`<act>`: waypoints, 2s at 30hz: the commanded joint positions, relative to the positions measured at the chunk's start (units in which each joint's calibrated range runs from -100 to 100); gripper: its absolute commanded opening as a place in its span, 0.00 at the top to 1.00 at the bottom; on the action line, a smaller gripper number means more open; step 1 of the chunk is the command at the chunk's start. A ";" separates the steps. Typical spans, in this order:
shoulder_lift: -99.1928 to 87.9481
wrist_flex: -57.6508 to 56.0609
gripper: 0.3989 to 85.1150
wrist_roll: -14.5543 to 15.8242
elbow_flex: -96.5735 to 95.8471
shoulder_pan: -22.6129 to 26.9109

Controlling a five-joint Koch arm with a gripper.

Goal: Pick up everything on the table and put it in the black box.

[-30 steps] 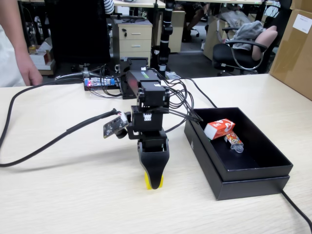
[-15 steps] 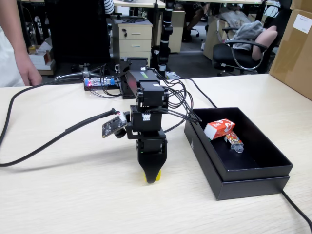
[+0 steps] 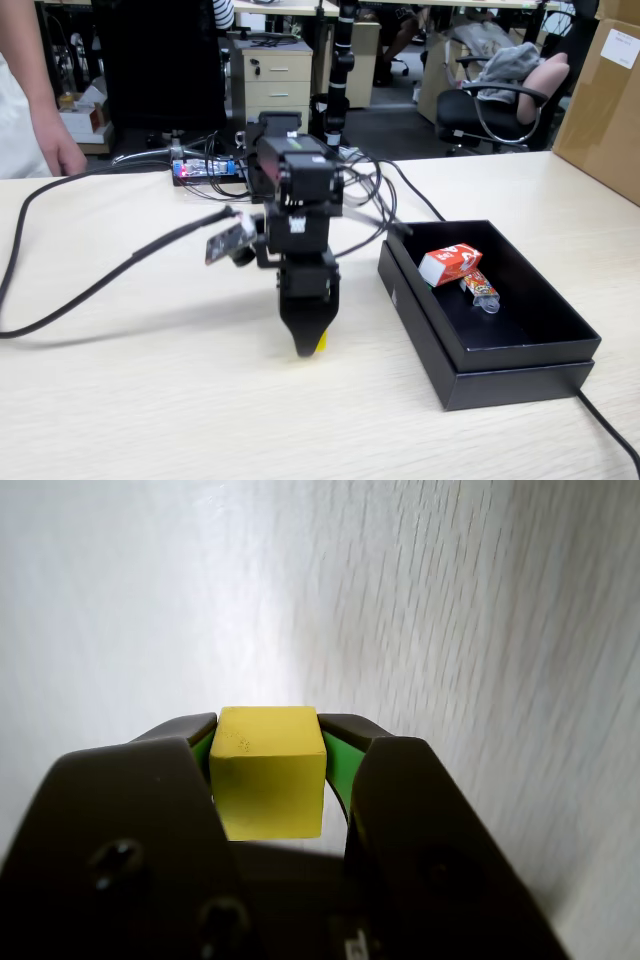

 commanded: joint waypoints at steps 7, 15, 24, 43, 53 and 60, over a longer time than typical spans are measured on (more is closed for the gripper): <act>-33.87 -3.68 0.95 2.54 -9.22 7.77; -36.05 -3.68 0.95 6.45 -12.48 16.31; -34.21 -3.42 0.94 7.96 -19.28 18.22; -36.85 -3.42 0.74 7.81 -28.71 16.80; -42.13 -3.42 0.55 7.08 -23.90 15.73; -39.26 -3.42 0.51 3.66 -14.84 7.91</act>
